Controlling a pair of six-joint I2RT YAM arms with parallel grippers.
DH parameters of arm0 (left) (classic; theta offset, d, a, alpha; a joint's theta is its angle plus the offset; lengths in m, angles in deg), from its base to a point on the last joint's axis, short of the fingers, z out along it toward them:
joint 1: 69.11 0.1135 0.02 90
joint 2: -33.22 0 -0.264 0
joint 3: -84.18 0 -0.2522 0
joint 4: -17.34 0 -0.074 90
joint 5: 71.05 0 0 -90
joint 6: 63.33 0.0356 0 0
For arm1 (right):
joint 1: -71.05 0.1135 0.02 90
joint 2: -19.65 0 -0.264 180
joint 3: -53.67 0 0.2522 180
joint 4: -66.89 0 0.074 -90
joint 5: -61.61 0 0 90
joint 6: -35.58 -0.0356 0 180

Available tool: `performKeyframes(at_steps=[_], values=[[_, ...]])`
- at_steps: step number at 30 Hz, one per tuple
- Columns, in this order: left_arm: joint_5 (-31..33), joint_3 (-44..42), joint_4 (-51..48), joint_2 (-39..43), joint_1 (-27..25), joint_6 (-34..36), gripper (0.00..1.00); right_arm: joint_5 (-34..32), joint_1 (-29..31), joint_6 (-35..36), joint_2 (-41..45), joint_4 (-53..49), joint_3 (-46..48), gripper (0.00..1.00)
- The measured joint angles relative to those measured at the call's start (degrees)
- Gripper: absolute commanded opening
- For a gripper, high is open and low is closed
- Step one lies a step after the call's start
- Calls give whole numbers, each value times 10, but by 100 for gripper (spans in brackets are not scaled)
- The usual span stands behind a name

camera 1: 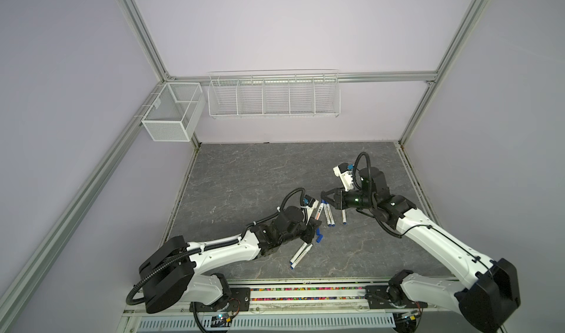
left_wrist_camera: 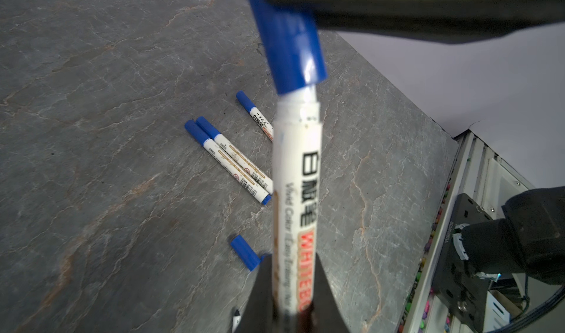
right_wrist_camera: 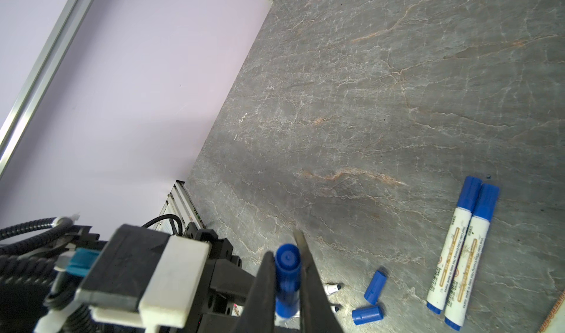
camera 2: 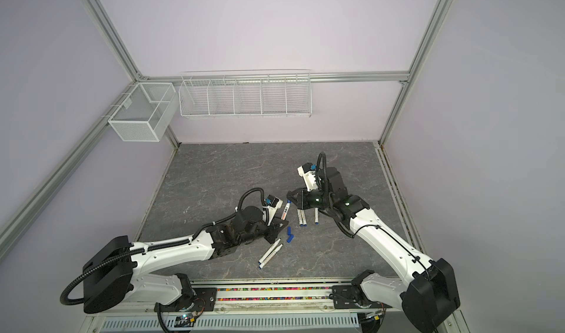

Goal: Insert the pens into the pen caps
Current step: 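Lower the blue cap onto the marker tip with the right gripper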

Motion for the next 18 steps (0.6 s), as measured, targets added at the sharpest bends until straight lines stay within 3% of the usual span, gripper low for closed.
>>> performKeyframes(at_steps=[18], values=[[-37, 0, 0, 1, 3, 4, 0, 85, -22, 34, 6, -41, -8, 13]])
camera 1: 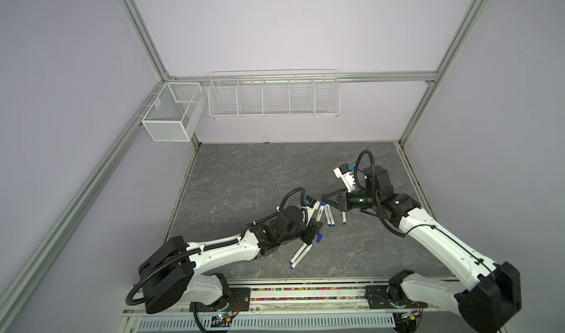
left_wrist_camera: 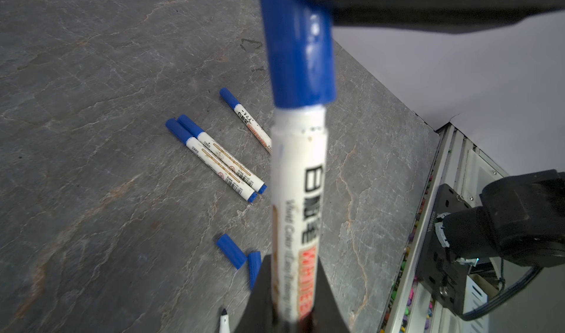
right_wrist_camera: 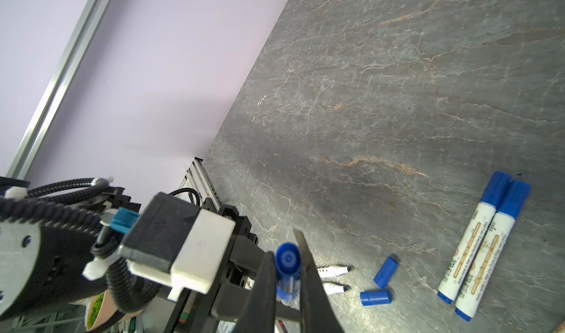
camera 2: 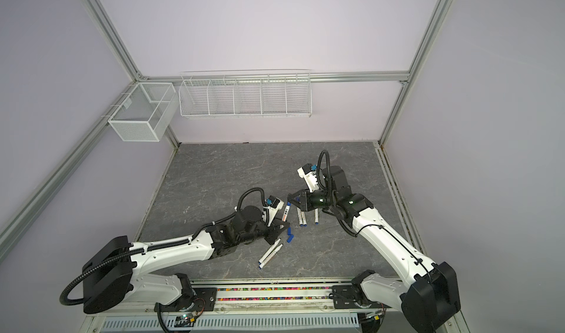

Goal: Insert the pens into the pen caps
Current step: 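Lower the blue cap onto the marker tip with the right gripper, then press the blue cap down onto the held marker with the right gripper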

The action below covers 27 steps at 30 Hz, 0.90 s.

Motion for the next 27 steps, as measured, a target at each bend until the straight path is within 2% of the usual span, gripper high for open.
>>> performKeyframes(at_steps=[16, 27], values=[[-27, 5, -62, 0, 0, 31, 0, 29, -2, 23, 0, -60, 9, 8], [-33, 45, -154, -13, 2, 75, 0, 7, 27, 49, -3, -89, 7, 7]])
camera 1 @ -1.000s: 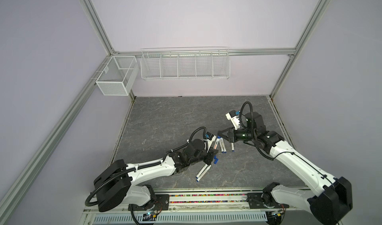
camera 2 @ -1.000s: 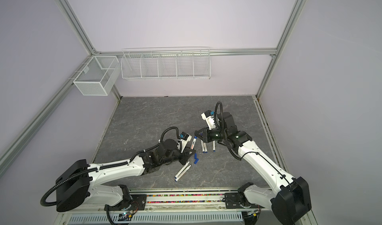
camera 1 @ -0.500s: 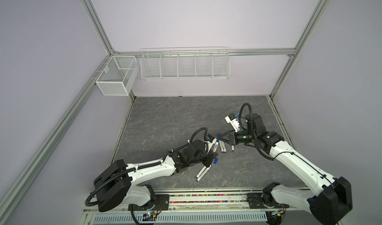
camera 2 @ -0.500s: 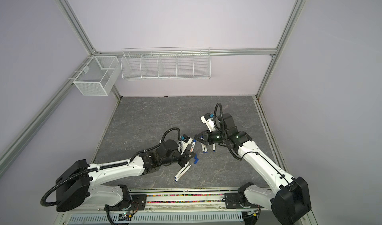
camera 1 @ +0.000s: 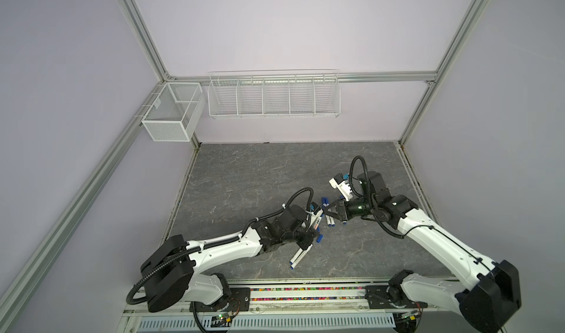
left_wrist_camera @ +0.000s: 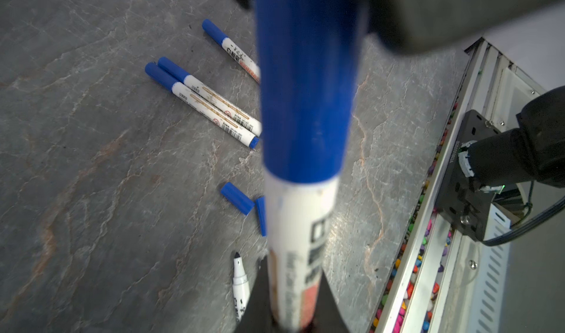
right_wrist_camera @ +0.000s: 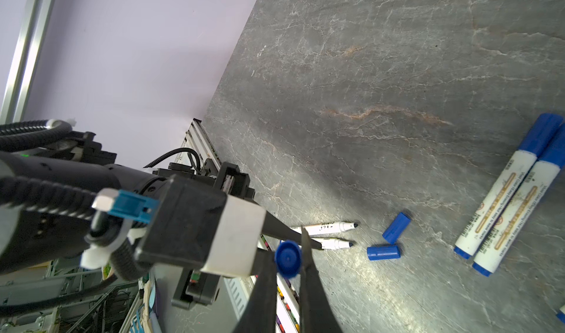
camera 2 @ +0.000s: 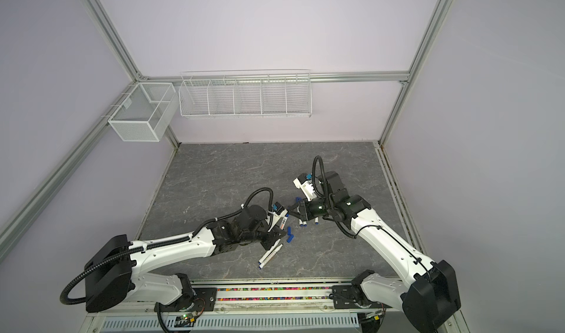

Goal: Insert the pens into the pen caps
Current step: 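Press the blue cap down onto the held marker with the right gripper, then grip the capped marker near its cap with the right gripper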

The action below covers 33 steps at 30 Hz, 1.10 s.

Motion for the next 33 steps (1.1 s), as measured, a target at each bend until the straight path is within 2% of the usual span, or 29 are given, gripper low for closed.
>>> performKeyframes(at_steps=[11, 16, 18, 21, 22, 27, 33], values=[[-50, 9, -18, -13, 31, -38, 0, -37, 17, 10, -45, 18, -14, 7], [-65, 9, -8, -14, 36, -46, 0, -50, 18, 7, -36, 24, -15, 8], [-68, 9, 10, -14, 36, -47, 0, -61, 17, 6, -22, 25, -16, 14], [-67, 7, 65, -13, 36, -53, 0, -73, 16, 1, 3, 18, -21, 34], [-60, 7, 101, -10, 39, -58, 0, -74, 19, -4, 11, 0, -20, 37], [-35, -1, 194, 16, 45, -72, 0, -83, 21, -17, 27, -28, -19, 40], [-30, -26, 229, 17, 45, -86, 0, -92, 21, -40, 42, -8, -15, 40]])
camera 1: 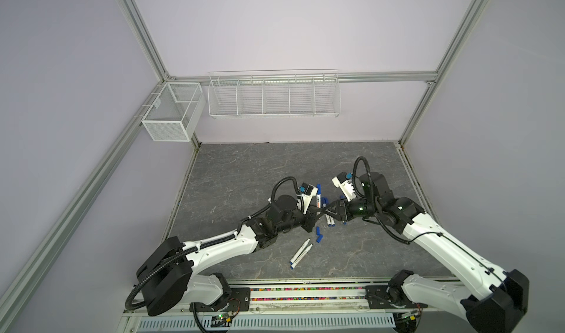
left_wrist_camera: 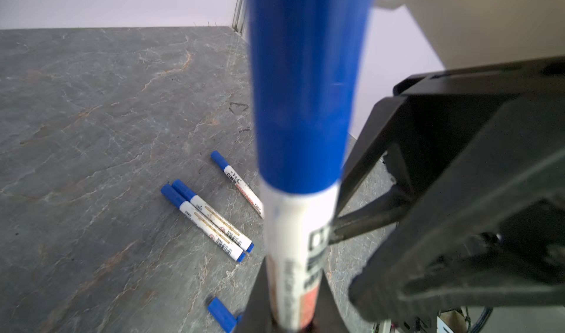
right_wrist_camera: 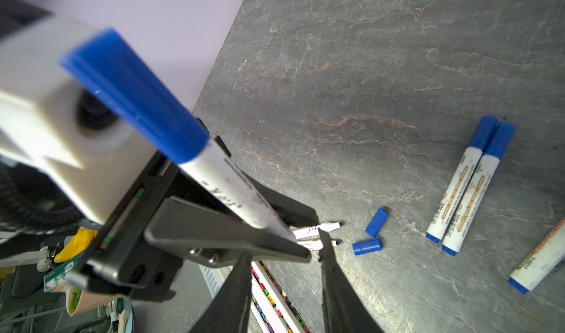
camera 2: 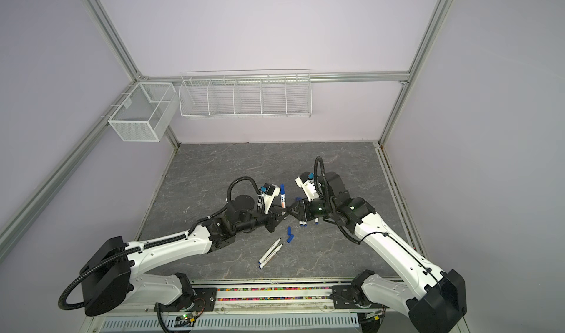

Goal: Insert the pens into the pen caps
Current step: 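Grip the capped marker near its cap with the right gripper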

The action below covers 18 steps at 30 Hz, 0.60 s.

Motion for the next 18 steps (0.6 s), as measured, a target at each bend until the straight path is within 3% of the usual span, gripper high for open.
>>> performKeyframes(at_steps=[12, 18], values=[[0, -2, 17, -7, 0, -11, 0, 7, 1, -8, -22, 52, -6, 40], [0, -2, 17, -14, 0, -12, 0, 20, 10, -19, -57, 84, -14, 33]])
